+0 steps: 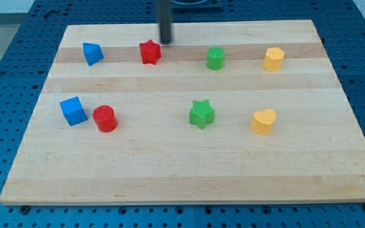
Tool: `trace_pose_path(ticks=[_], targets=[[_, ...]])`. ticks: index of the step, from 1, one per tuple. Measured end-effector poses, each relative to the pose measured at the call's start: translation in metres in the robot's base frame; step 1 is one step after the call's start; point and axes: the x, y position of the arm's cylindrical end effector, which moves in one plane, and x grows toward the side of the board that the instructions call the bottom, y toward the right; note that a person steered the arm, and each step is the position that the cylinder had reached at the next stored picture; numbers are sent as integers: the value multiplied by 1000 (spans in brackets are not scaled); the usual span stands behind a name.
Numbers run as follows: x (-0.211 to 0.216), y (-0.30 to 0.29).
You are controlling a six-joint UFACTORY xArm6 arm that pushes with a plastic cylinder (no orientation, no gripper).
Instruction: Move your arm towards center left
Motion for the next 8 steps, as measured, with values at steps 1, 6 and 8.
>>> trace_pose_path(ticks=[1,6,8], targets=[[1,-8],[20,-174],[98,-182]])
